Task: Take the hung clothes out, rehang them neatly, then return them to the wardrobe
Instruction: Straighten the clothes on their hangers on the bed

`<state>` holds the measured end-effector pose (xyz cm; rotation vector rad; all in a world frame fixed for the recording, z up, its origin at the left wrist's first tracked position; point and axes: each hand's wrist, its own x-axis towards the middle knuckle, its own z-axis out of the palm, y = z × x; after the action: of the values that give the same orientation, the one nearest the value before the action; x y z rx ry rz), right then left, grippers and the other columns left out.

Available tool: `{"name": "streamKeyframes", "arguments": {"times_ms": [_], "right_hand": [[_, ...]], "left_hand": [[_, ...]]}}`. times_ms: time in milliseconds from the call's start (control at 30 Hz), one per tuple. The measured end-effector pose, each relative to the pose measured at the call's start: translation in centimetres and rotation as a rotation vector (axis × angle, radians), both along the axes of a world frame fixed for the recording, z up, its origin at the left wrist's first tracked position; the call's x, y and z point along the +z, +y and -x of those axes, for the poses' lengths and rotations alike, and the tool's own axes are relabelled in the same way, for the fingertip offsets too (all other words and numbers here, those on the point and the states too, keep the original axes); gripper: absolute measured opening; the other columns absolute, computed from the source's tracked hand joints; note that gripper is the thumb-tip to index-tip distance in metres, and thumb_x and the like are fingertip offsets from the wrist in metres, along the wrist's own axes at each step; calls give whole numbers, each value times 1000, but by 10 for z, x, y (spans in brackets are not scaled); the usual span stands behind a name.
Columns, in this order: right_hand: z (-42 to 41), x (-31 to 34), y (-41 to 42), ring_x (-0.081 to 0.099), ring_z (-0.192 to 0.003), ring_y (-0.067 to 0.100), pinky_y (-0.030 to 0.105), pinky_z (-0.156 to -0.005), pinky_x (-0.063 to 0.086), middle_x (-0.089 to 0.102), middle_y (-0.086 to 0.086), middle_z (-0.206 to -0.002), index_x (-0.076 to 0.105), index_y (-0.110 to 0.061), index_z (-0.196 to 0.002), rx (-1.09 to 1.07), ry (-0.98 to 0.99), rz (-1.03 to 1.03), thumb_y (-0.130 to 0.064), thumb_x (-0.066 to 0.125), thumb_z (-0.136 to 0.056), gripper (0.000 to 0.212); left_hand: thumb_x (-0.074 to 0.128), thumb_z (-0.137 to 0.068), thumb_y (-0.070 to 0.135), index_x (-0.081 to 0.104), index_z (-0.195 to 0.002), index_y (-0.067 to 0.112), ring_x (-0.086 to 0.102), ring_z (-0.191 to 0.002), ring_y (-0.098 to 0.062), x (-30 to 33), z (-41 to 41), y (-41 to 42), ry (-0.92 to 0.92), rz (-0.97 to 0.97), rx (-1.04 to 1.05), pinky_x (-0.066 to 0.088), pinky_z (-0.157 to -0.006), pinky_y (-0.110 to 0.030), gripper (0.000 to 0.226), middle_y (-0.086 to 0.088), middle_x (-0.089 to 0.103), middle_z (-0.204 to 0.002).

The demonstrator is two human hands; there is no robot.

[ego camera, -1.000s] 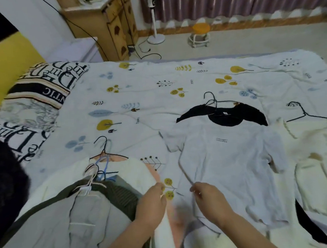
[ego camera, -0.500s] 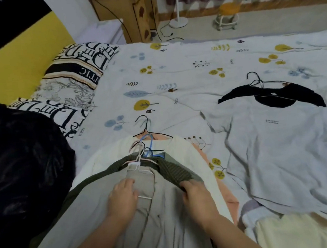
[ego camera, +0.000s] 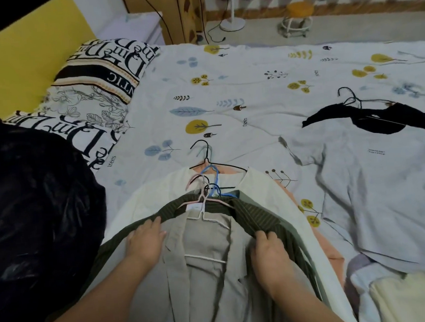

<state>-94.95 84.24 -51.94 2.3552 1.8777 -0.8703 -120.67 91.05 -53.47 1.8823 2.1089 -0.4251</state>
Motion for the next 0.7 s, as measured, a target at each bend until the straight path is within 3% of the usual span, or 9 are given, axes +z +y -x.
{"name": "streamKeyframes", "arguments": {"times_ms": [100,167,267,367,533,633,700], "right_hand": [[3,8,-4,51,-106,28,35,-78,43,49,7,-110,51,-12,-104,-51,58,-11,-21,37,-95,19],[7,21,-12,52,-102,26,33,-70,36,50,5,-105,53,-14,-96,-73,60,-84,-26,40,-93,18],[12,49,-28,51,-99,23,31,-67,27,50,2,-101,46,-21,-86,-47,67,-208,-28,44,-92,9],[13,83,-41,51,-100,19,29,-71,30,51,0,-102,50,-19,-89,-23,97,-269,-27,44,-93,10],[12,145,-58,54,-92,22,31,-71,33,58,4,-92,44,-23,-78,-8,168,-401,-18,49,-92,15],[13,175,-74,54,-83,25,31,-66,32,59,5,-84,44,-22,-72,-37,213,-454,-13,55,-88,21],[12,193,-89,49,-74,19,22,-59,30,53,-2,-77,43,-22,-70,-44,205,-473,-15,56,-87,23]], "left_hand": [[31,-98,41,47,-123,18,45,-116,-23,3,1,-4,-18,-48,-2,35,-94,-35,38,-6,49,-123],[34,-97,41,53,-107,16,50,-108,-23,10,6,-12,-54,-124,11,37,-88,-34,33,-5,54,-112],[43,-95,36,56,-89,10,55,-96,-27,32,16,-29,-164,-239,52,39,-81,-36,29,-9,59,-98],[49,-93,32,51,-74,14,56,-88,-27,67,24,-45,-276,-319,67,37,-79,-36,25,-8,60,-86],[57,-89,29,46,-61,18,54,-70,-25,142,31,-66,-459,-462,82,39,-71,-36,32,1,50,-67],[61,-87,28,54,-66,10,55,-73,-27,186,28,-83,-509,-536,126,39,-71,-36,28,-3,53,-71],[63,-86,26,57,-70,7,54,-75,-27,209,26,-101,-530,-574,145,40,-71,-37,25,-7,57,-76]]}}
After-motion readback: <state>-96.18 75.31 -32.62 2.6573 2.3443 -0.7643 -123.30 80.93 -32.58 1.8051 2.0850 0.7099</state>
